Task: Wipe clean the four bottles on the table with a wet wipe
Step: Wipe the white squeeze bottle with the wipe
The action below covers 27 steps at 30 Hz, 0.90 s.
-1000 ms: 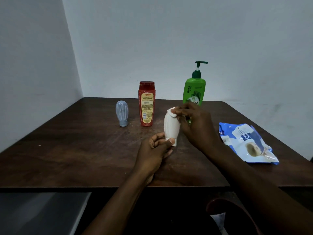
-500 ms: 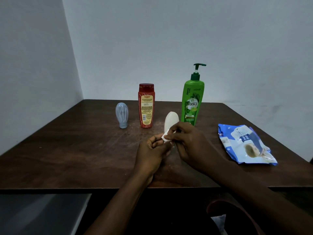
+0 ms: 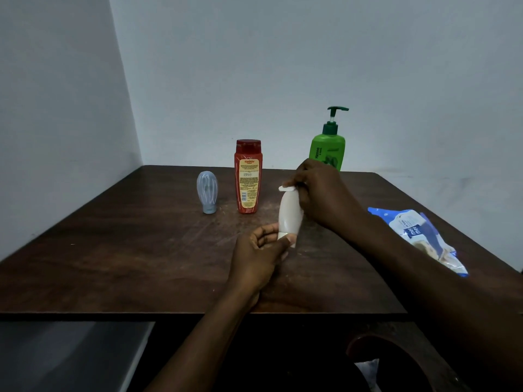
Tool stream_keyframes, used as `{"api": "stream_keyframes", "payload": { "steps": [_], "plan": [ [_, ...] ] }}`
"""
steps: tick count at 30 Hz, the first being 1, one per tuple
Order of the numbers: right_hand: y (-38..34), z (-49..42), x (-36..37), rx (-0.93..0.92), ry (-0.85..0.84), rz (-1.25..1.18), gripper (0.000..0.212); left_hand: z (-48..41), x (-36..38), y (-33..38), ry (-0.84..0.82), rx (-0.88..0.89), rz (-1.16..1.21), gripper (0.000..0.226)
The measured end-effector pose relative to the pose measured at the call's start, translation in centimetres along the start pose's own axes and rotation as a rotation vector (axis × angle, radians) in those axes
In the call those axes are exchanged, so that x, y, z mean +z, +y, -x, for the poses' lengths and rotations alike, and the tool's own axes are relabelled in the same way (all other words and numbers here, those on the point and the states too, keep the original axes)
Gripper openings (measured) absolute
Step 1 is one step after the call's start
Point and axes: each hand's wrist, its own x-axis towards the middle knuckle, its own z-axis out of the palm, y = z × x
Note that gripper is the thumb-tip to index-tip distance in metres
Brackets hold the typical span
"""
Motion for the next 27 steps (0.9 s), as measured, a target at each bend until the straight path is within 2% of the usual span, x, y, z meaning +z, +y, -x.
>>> {"api": "stream_keyframes", "payload": {
  "steps": [6,10,12,18,21,24,27],
  "plan": [
    [-1.7,1.9,0.4,-0.071,-0.056,0.098,0.027,0.0,0.1,-0.1,0.002,-0.016,0.027,0.025],
    [-4.0,4.9,0.7,-0.211,-0.304,0.193,0.03,0.2,-0.3,-0.1,-0.013,-0.008,-0.003,0.02],
    [-4.2,5.7,0.7,-0.222,-0.355,0.205,0.031,0.4,-0.3,0.0,-0.029,0.014,-0.039,0.023],
    [-2.9,6.0,1.1,-0.245,-0.241,0.115,0.026,0.5,-0.2,0.0,-0.024,0.056,-0.019,0.023],
    [-1.7,5.7,1.5,-0.244,-0.114,0.039,0.028,0.3,-0.1,0.0,-0.027,0.038,0.008,0.022],
    [-0.6,4.2,1.5,-0.159,0.075,-0.048,0.027,0.1,0.0,-0.1,-0.031,0.017,0.059,0.021],
    [0.0,2.5,1.0,0.03,0.194,-0.147,0.029,-0.1,-0.2,-0.1,-0.036,-0.012,0.105,0.026]
  ]
}}
